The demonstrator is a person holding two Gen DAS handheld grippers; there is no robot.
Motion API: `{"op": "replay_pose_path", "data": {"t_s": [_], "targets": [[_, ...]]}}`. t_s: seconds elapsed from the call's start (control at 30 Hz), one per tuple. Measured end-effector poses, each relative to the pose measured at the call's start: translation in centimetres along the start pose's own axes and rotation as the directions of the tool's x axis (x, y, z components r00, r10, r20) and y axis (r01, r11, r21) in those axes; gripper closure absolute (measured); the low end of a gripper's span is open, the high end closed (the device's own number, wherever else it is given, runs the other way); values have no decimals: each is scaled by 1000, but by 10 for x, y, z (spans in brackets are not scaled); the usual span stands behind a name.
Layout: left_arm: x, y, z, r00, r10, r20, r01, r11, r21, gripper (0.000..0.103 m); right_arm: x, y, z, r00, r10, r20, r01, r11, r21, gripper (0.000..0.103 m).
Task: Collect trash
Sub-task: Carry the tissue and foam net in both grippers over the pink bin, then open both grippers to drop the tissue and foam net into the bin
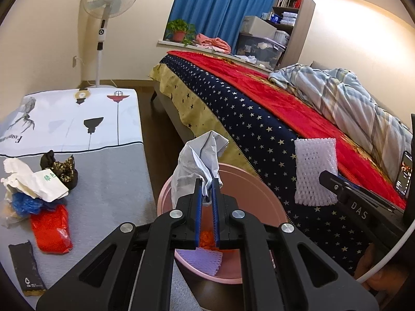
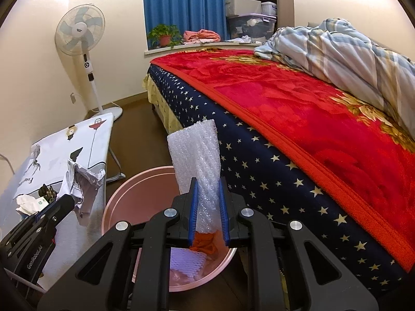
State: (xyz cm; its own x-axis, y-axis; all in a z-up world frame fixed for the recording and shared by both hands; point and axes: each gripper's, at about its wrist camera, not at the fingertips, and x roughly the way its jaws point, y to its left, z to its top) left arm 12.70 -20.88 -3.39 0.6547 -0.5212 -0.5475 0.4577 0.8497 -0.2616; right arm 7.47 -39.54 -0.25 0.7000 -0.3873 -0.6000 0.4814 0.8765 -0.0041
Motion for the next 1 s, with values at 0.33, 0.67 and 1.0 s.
{"op": "replay_pose_path", "data": {"t_s": [0.33,0.67,1.0], "targets": [[7,0,2,1000,-11,-26,10,1000,-13,96,4,-2,-1,1000,-5,-10,5,1000,1,85],[13,0,0,997,-38,-60,37,999,-24,76,5,-6,-1,999,-32,-15,33,999,18,45],[2,5,0,999,-14,-41,13,1000,-21,73,-1,1,-2,1000,-19,3,19,1000,1,45]]}}
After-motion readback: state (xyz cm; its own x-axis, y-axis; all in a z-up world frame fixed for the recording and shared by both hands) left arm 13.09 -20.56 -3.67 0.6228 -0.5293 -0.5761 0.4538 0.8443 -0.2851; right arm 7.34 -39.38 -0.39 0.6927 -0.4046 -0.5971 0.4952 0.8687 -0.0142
